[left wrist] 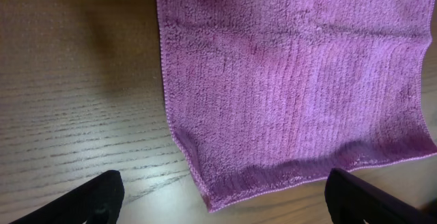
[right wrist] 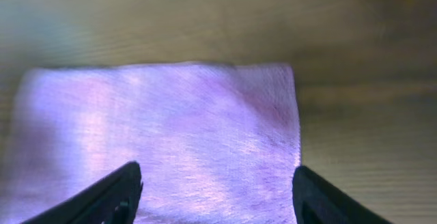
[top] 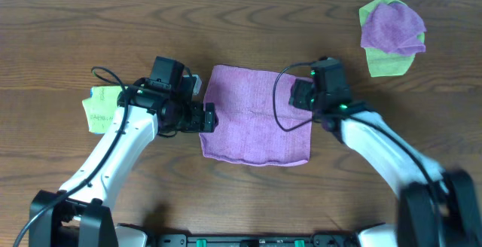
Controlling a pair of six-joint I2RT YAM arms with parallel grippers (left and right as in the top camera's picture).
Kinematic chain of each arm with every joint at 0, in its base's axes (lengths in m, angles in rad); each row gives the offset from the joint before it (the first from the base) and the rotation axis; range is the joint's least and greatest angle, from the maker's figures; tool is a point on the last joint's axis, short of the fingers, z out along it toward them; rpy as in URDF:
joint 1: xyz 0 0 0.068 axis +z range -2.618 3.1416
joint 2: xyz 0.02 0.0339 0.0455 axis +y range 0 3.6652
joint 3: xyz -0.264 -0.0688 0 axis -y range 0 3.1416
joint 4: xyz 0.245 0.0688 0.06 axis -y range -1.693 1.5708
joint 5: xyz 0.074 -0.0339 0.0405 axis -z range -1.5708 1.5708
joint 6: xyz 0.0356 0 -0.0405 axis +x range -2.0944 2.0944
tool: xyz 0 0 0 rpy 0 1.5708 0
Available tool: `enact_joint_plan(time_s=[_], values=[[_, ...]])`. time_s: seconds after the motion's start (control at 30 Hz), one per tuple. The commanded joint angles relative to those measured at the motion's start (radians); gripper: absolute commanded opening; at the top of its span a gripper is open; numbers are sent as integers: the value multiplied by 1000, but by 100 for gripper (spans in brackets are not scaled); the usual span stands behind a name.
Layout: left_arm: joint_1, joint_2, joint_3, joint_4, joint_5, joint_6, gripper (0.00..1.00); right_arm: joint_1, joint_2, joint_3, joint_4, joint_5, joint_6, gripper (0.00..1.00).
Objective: Fold the cloth
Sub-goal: 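Pull the pink cloth apart with both grippers to flatten it, release, then move both grippers to the near corners of the pink cloth and grasp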
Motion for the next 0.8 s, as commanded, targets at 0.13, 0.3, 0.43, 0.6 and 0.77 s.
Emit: enact_joint_plan(time_s=[0.13, 0.3, 0.43, 0.6, 0.77], values=[[-4, -59, 31, -58, 64, -4, 95, -33, -321, 83, -413, -118, -4, 81], [-3, -147, 29, -135, 101, -42, 95, -99, -505, 82, -739, -137, 21, 83], [-4, -216, 12, -177, 101, -143, 95, -172, -633, 63, -919, -153, 21, 84], [-4, -298, -111, -150, 119, -266, 95, -251, -787, -34, -997, -235, 17, 84], [-4, -396, -301, 3, 211, -421, 95, -299, -865, -198, -958, -371, 18, 83]])
